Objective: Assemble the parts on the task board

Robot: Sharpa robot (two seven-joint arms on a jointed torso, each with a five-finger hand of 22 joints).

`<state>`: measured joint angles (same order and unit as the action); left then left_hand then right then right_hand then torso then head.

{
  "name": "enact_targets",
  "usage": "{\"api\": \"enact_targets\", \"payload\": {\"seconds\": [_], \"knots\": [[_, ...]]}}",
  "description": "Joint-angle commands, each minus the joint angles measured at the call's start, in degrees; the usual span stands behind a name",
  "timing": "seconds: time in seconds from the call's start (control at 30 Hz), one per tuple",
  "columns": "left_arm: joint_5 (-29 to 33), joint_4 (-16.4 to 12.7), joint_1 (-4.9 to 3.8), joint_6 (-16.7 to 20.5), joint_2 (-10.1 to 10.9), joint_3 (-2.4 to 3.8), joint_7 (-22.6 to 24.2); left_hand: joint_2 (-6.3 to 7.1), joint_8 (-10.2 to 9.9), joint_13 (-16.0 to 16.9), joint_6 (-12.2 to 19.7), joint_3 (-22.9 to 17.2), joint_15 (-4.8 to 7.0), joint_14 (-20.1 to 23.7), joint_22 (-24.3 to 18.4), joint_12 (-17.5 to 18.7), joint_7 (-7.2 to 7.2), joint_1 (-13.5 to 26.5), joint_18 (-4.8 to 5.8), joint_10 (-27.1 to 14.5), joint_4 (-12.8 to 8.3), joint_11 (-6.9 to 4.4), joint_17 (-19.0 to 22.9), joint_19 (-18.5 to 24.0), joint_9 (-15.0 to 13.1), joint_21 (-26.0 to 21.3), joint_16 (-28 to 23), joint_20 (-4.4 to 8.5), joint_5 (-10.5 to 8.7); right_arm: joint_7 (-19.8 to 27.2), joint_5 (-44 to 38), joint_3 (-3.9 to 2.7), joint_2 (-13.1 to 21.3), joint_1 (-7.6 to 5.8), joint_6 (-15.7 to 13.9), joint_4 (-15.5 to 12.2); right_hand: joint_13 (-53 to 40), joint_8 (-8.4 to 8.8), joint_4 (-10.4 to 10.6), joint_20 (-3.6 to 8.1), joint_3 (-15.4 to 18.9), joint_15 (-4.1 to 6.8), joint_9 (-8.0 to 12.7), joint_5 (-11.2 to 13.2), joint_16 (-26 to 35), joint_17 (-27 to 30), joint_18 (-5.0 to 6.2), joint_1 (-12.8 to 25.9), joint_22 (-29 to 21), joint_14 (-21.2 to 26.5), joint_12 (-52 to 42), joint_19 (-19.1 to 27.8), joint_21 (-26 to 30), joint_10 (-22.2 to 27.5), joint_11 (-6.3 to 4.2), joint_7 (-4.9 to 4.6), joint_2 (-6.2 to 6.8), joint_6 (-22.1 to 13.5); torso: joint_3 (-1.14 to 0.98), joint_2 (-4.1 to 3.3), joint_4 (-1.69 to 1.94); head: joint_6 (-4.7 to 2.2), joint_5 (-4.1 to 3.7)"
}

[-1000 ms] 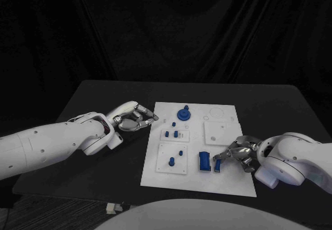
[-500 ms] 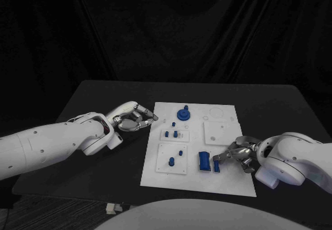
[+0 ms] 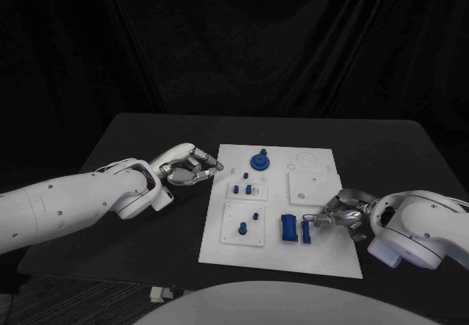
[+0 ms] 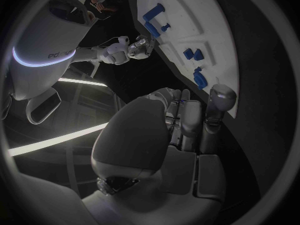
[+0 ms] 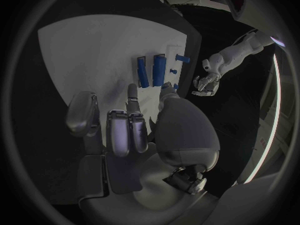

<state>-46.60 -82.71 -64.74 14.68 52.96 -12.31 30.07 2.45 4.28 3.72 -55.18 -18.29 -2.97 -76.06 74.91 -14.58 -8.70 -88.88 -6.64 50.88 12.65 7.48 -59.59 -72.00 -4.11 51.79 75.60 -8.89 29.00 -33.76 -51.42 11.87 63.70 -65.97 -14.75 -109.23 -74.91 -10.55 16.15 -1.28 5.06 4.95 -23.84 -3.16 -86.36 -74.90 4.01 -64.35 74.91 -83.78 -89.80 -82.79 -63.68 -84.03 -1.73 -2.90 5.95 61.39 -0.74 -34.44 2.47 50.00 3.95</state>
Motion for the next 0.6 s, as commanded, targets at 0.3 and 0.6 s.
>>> {"api": "enact_targets", "payload": {"seconds": [0.3,0.6], "knots": [[0.25,-0.28,0.09,0.03,0.21,0.05,0.98,-0.47,0.28,0.02,-0.09,-0.2,0.03,0.42,5.67,-0.12,-0.38,-0.08,-0.47,0.41,-0.02,0.04,0.05,0.39,-0.07,-0.23,-0.29,0.2,0.36,18.98,-14.93,-0.01,3.95,0.14,-15.41,-4.5,-15.09,-2.29,-2.61,0.05,-2.3,0.16,-0.15,-19.43,-1.42,-9.24,-0.49,-10.21,10.48,-5.19,-0.2,-2.36,-7.65,-5.97,0.36,0.0,-5.5,-1.57,-0.03,-0.01,0.0,0.0,-0.13],[0.25,-0.3,0.1,0.13,0.12,0.05,1.16,-0.49,0.33,0.02,-0.2,-0.23,0.04,0.41,5.69,-0.14,-0.41,-0.09,-0.46,0.48,-0.04,0.03,0.02,0.37,-0.09,-0.13,-0.26,0.2,0.38,21.32,-15.27,0.01,4.36,0.89,-13.42,-4.06,-15.09,0.41,0.55,-0.53,-4.31,-0.7,3.54,-41.94,-0.94,-7.59,-0.67,-7.75,10.64,-4.89,-0.2,-2.39,-8.93,-5.97,1.31,-1.3,-9.29,-4.54,-0.01,0.02,-0.03,0.0,0.01]]}}
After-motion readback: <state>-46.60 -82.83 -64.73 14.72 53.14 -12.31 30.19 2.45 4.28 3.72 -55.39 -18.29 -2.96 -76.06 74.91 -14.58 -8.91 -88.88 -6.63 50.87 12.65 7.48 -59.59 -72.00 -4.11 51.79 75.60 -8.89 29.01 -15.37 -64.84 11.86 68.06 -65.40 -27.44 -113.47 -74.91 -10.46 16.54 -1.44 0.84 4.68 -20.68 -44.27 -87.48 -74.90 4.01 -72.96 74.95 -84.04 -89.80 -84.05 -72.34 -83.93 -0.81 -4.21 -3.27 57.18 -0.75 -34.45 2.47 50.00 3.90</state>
